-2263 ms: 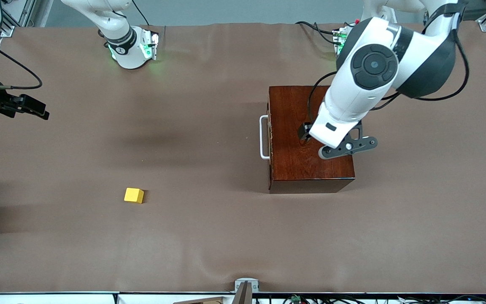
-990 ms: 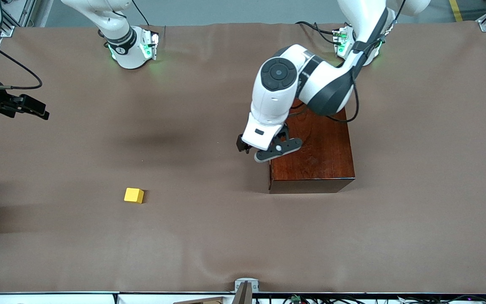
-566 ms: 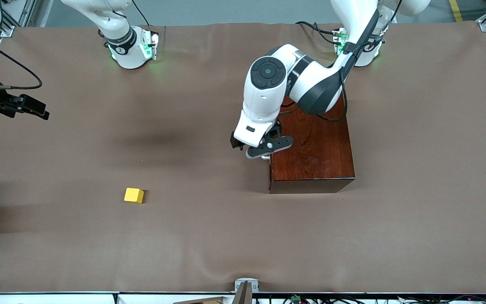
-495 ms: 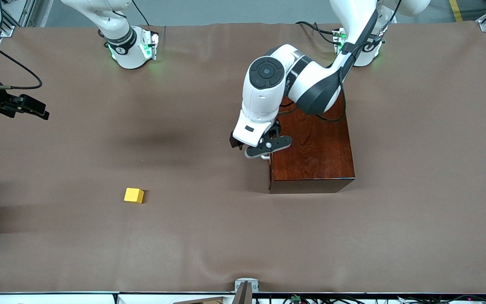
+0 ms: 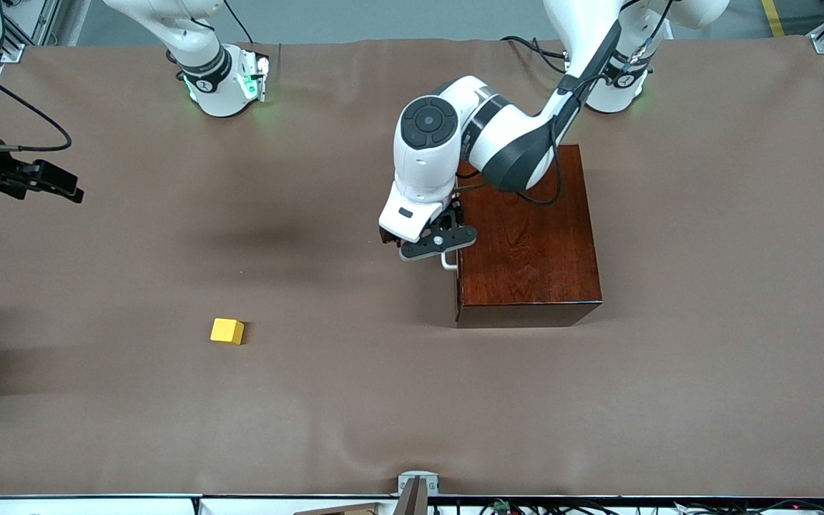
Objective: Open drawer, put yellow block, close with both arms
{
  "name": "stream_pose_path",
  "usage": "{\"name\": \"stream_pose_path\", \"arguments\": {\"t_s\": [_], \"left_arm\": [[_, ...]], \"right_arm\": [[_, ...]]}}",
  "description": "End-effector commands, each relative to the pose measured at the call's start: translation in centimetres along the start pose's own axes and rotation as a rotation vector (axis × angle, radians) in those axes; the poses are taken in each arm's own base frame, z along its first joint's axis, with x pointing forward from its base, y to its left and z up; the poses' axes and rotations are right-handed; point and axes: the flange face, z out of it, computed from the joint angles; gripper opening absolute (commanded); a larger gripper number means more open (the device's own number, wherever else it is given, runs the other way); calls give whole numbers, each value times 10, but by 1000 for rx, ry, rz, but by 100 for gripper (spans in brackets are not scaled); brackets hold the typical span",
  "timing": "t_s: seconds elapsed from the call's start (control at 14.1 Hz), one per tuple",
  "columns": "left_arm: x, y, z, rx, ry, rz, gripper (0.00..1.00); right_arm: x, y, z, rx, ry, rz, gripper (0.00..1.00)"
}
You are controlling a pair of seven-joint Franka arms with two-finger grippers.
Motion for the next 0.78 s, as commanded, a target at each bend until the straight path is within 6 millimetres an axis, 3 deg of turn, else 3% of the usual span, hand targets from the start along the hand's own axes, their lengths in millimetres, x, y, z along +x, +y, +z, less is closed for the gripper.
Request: {"name": "stream_pose_path", "arguments": {"t_s": [0.0, 0.71], "left_arm": [[-7, 10, 13, 18, 17, 46, 100], [-19, 9, 48, 99, -40, 209, 100]], "right_arm": [[-2, 4, 0, -2, -3, 2, 100], [-3, 4, 1, -2, -12, 1, 100]]}}
